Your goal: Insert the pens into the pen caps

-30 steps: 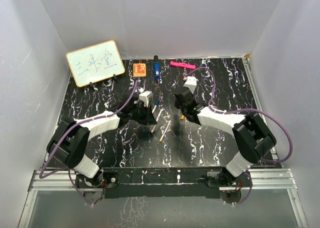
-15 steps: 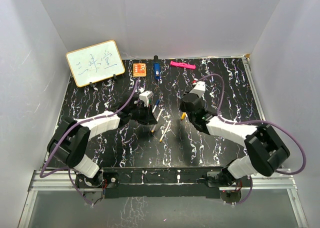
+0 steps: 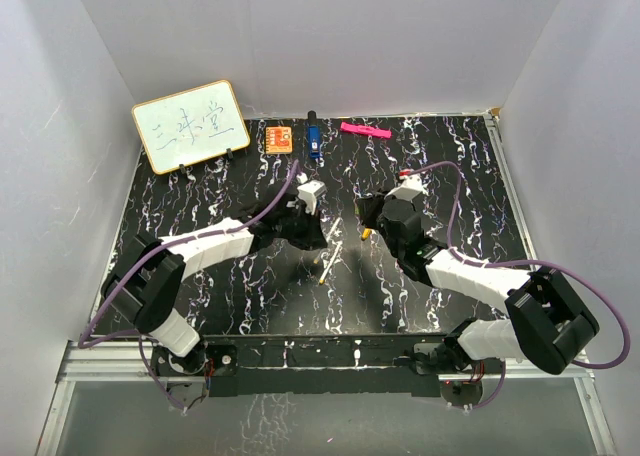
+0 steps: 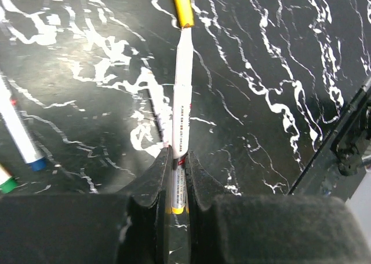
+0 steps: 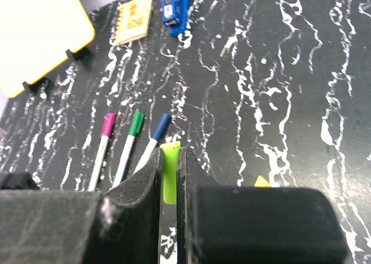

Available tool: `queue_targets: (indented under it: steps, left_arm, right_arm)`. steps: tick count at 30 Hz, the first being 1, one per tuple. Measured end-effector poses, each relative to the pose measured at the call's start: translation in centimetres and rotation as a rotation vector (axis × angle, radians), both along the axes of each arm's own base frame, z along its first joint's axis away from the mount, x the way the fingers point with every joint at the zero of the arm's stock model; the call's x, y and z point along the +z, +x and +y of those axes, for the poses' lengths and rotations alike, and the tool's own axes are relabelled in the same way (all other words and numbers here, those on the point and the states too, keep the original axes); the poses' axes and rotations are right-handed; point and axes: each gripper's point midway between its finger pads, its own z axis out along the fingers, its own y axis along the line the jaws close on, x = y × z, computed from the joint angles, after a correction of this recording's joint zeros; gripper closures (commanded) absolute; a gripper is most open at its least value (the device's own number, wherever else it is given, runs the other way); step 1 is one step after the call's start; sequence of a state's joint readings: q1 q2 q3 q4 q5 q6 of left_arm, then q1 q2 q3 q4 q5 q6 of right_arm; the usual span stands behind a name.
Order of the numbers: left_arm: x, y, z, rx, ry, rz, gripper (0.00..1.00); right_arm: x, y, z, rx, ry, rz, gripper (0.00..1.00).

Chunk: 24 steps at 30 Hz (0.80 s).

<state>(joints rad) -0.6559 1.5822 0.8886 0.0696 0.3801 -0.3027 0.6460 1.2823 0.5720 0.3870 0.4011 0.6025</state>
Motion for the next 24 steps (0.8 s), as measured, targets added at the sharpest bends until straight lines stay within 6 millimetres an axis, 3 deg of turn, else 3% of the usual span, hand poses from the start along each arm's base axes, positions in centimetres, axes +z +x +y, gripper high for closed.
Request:
queue_targets:
  steps: [5, 14, 24]
  left_arm:
    - [0.3, -1.3, -1.5, -0.045, -0.008, -0.007, 1.0]
    - [0.9, -1.7, -2.1, -0.05, -0.084, -0.002, 1.0]
    - [4.1, -2.4, -3.2, -0.092, -0.222, -0.068, 1.0]
  right_arm:
    - [1.7, 0.3, 1.0, 0.037, 0.053, -0.055, 1.0]
    - [3.6, 0.1, 0.9, 0.033, 0.133, -0.151, 1.0]
    - [4.3, -0.3, 0.4, -0.002, 0.268, -0.196, 1.0]
